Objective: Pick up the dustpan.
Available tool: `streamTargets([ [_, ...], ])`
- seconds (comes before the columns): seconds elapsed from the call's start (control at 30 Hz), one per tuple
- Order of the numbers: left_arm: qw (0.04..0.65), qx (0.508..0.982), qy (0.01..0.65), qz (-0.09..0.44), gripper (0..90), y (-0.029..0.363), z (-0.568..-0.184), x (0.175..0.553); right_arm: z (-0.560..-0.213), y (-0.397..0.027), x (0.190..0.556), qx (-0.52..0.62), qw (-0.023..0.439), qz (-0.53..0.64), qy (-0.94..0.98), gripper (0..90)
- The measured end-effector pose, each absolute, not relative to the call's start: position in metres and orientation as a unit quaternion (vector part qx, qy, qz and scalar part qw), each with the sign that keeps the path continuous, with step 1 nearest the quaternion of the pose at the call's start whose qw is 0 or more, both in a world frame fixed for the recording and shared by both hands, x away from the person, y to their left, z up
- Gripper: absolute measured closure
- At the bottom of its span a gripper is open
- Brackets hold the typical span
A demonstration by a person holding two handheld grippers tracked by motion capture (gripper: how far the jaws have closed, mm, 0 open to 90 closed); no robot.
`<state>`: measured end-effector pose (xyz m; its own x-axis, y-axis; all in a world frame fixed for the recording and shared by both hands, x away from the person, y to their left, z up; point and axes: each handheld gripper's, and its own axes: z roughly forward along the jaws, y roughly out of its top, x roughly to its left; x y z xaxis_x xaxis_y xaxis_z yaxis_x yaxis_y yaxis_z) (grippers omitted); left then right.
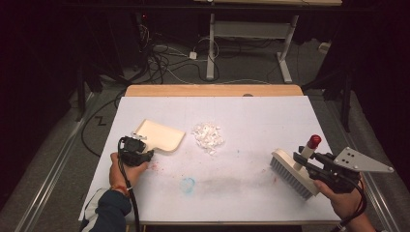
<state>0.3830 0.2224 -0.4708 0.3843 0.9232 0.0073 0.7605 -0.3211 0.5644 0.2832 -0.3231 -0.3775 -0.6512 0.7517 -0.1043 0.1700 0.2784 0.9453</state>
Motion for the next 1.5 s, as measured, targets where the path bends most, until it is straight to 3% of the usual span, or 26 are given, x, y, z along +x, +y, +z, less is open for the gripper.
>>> streamTargets([
  [0.3, 0.218, 0.837, 0.476, 0.161, 64.0, 0.219, -0.437, 0.359, -0.378, -0.324, 0.285, 0.312, 0.282, 0.509, 0.751, 70.2],
  [0.77, 0.196, 0.898, 0.376, 0.116, 64.0, 0.194, -0.431, 0.318, -0.382, -0.322, 0.29, 0.313, 0.278, 0.506, 0.754, 70.3],
  [1.5, 0.197, 0.907, 0.359, 0.096, 63.9, 0.194, -0.437, 0.322, -0.378, -0.304, 0.327, 0.311, 0.281, 0.511, 0.751, 70.4],
])
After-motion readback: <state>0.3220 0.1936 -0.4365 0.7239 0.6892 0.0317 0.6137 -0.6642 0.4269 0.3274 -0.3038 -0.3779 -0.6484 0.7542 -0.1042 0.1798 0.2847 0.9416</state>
